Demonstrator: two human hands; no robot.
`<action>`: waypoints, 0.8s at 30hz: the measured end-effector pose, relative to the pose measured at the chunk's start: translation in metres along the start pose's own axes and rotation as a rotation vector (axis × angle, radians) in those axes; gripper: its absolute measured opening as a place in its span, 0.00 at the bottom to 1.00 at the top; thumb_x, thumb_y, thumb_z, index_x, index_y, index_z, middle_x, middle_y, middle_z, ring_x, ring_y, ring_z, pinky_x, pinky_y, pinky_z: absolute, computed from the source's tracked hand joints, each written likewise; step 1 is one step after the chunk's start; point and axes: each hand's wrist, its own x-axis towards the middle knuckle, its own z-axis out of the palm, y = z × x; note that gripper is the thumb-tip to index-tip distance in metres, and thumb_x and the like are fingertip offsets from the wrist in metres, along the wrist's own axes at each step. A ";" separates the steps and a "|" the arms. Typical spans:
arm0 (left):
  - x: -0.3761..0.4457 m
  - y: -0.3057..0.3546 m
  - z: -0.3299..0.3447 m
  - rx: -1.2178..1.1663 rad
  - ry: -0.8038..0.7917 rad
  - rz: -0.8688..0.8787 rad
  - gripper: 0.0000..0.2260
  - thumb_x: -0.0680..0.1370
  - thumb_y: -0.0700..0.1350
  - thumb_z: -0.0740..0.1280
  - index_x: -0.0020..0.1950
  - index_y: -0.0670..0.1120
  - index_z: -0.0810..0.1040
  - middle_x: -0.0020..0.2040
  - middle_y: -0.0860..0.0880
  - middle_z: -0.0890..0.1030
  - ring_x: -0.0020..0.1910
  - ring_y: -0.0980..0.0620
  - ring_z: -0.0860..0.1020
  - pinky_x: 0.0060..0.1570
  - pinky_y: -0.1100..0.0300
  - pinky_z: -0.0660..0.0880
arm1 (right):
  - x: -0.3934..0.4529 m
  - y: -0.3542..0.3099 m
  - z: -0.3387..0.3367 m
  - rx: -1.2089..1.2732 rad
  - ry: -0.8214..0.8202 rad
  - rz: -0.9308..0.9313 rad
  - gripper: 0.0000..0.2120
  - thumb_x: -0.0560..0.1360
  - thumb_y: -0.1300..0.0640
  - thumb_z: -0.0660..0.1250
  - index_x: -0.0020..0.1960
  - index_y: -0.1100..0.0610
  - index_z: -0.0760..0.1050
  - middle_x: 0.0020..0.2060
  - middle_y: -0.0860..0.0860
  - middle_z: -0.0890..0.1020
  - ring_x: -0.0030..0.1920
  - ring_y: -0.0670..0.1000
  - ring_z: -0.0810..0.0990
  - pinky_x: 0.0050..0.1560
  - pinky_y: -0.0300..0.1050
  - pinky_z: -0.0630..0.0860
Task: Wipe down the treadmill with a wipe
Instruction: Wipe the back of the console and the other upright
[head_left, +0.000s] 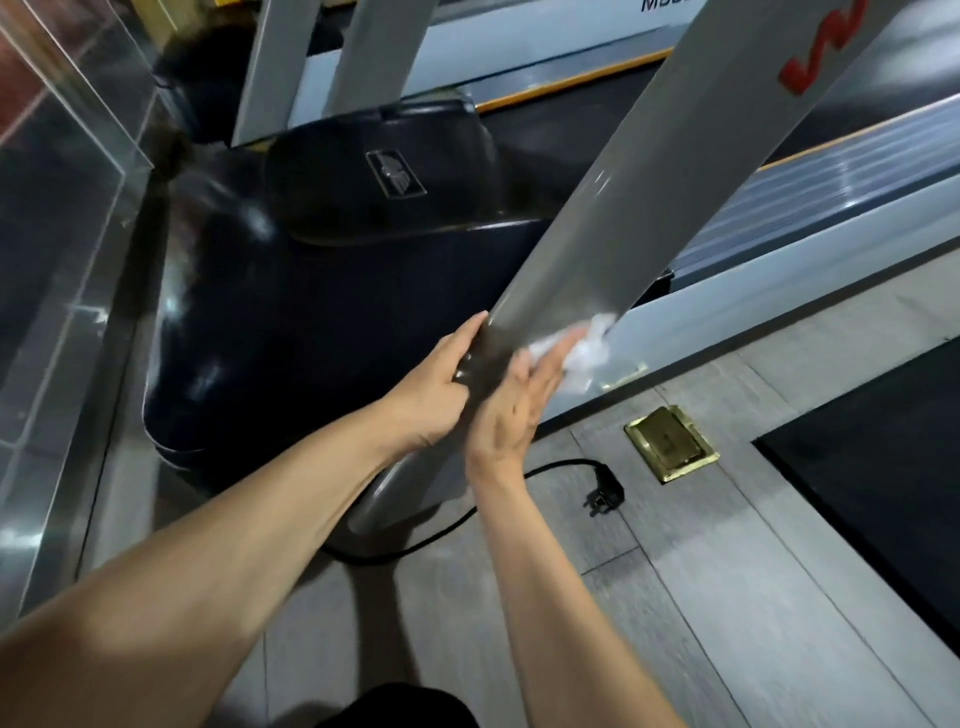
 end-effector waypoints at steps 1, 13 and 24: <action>0.000 -0.001 -0.001 -0.004 -0.002 -0.003 0.38 0.81 0.29 0.57 0.83 0.61 0.52 0.80 0.57 0.59 0.75 0.60 0.62 0.71 0.64 0.63 | -0.002 0.003 -0.005 0.078 -0.001 0.177 0.27 0.86 0.44 0.46 0.80 0.37 0.37 0.81 0.40 0.43 0.81 0.46 0.44 0.80 0.46 0.43; -0.003 0.014 0.008 -0.035 0.048 -0.029 0.35 0.82 0.33 0.55 0.83 0.62 0.52 0.79 0.60 0.57 0.69 0.57 0.65 0.60 0.68 0.66 | 0.152 -0.143 -0.054 -0.770 -0.010 -0.940 0.24 0.85 0.53 0.51 0.79 0.62 0.62 0.80 0.59 0.59 0.81 0.57 0.53 0.79 0.60 0.55; -0.003 0.010 0.019 -0.074 0.148 -0.033 0.36 0.78 0.30 0.57 0.82 0.56 0.58 0.76 0.55 0.62 0.74 0.52 0.66 0.76 0.55 0.62 | 0.144 -0.130 -0.080 -1.229 -0.768 -1.463 0.18 0.84 0.54 0.57 0.70 0.58 0.76 0.70 0.57 0.75 0.74 0.56 0.69 0.78 0.55 0.59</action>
